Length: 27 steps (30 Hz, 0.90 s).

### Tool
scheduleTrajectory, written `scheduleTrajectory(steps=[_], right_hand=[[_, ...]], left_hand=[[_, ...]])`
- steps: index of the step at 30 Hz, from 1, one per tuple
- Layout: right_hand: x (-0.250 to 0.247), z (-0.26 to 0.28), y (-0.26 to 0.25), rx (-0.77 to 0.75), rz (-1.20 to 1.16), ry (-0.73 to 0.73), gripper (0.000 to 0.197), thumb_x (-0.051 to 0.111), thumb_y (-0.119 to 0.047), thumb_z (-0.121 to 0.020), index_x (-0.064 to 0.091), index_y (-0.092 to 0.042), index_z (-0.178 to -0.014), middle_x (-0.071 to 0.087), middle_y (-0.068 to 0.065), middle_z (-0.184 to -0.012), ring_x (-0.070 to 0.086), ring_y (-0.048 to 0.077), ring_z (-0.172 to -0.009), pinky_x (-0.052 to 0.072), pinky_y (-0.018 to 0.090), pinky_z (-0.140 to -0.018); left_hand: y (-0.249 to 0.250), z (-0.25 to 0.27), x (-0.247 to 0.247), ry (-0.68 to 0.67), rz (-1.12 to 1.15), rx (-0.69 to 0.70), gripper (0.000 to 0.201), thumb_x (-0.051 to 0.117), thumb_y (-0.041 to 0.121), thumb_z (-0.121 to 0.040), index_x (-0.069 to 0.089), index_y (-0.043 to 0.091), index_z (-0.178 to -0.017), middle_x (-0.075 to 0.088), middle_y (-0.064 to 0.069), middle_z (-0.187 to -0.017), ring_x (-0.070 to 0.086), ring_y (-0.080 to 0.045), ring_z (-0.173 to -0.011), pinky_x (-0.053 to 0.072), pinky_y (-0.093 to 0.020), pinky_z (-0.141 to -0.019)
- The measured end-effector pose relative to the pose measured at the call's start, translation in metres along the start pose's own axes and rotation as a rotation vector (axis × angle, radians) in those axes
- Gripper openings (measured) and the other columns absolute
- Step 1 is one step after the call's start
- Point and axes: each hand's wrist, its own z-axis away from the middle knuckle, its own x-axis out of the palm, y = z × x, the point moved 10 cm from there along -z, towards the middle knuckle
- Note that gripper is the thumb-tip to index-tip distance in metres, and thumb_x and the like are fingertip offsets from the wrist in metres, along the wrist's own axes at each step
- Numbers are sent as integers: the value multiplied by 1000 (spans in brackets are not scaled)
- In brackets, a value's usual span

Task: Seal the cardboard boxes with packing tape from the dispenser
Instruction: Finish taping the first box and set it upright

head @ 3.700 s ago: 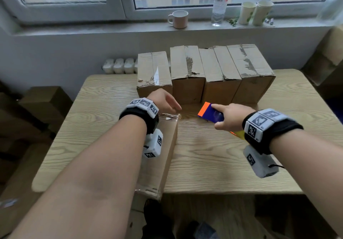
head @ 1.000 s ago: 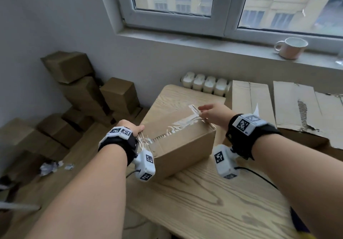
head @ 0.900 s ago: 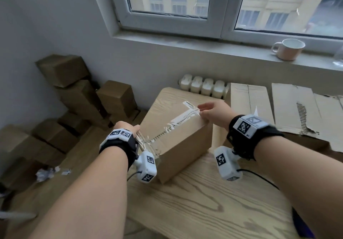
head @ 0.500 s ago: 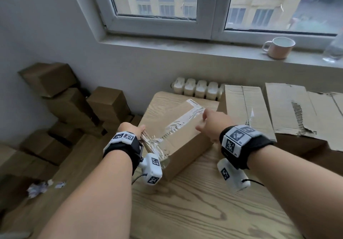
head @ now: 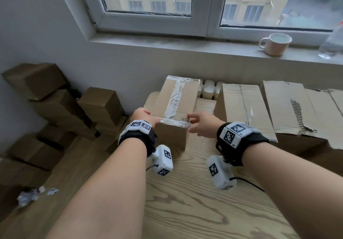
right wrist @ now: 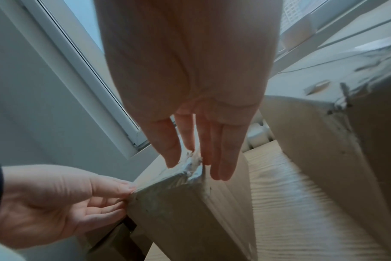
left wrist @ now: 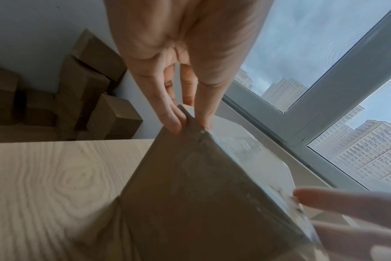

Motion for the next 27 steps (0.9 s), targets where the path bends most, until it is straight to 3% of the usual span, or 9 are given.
scheduleTrajectory(steps=[2, 4, 7, 9, 11, 16, 21, 24, 27], right_hand=[[-11, 2, 8, -3, -46, 62, 54, 66, -15, -87, 50, -17, -139, 61, 5, -127, 61, 19, -109, 52, 37, -94], [-35, 10, 20, 7, -52, 196, 37, 63, -18, -89, 61, -19, -126, 68, 4, -113, 65, 18, -98, 54, 36, -91], [-83, 32, 43, 62, -54, 425, 12, 61, -19, -88, 71, -22, -93, 72, 1, -91, 67, 19, -89, 55, 36, -85], [-108, 50, 64, 123, -40, 532, 14, 62, -24, -86, 65, -28, -72, 71, -2, -82, 67, 20, -83, 56, 37, -81], [-126, 67, 88, 196, 10, 582, 20, 65, -31, -83, 60, -27, -65, 69, -3, -79, 65, 19, -81, 54, 35, -80], [-143, 110, 150, 384, 112, 584, 28, 63, -47, -85, 60, -22, -72, 62, -3, -76, 58, 18, -80, 46, 29, -72], [-132, 131, 201, 528, -121, 539, 37, 68, -53, -79, 63, -16, -74, 71, 2, -67, 70, 16, -59, 59, 39, -72], [-118, 133, 217, 594, -239, 492, 48, 73, -58, -72, 61, -16, -93, 71, 1, -71, 69, 12, -54, 61, 36, -66], [-103, 126, 225, 582, -393, 413, 76, 75, -55, -74, 52, -8, -128, 71, 8, -78, 70, 15, -59, 59, 29, -57]], left_hand=[[6, -3, 0, -16, -80, -20, 51, 86, 23, -66, 64, 10, -110, 65, -10, -115, 62, -31, -101, 53, -36, -89], [22, 0, -11, 82, -218, 19, 52, 84, 25, -67, 64, 16, -113, 58, -9, -123, 53, -29, -113, 47, -35, -93], [76, 20, -19, 299, -182, 248, 28, 63, 19, -80, 60, 22, -108, 46, -7, -123, 41, -26, -119, 39, -33, -90], [121, 35, 3, 288, -121, 409, 24, 53, 12, -82, 63, 20, -102, 47, -5, -120, 42, -25, -117, 37, -30, -88], [155, 44, 45, 161, -99, 501, 25, 50, 9, -82, 64, 18, -99, 50, -5, -120, 46, -24, -116, 38, -28, -89], [215, 59, 152, -53, -354, 679, 35, 55, 15, -82, 57, 22, -116, 48, -6, -127, 44, -26, -120, 37, -33, -101], [256, 49, 215, -115, -495, 790, 70, 64, 39, -82, 36, 19, -143, 36, -5, -147, 31, -25, -137, 26, -35, -112], [266, 42, 245, -186, -676, 803, 97, 64, 61, -75, 18, 22, -151, 18, -4, -158, 13, -26, -146, 18, -44, -118], [259, 39, 260, -281, -771, 759, 106, 63, 71, -67, 20, 20, -150, 30, -8, -153, 24, -30, -142, 23, -48, -115]])
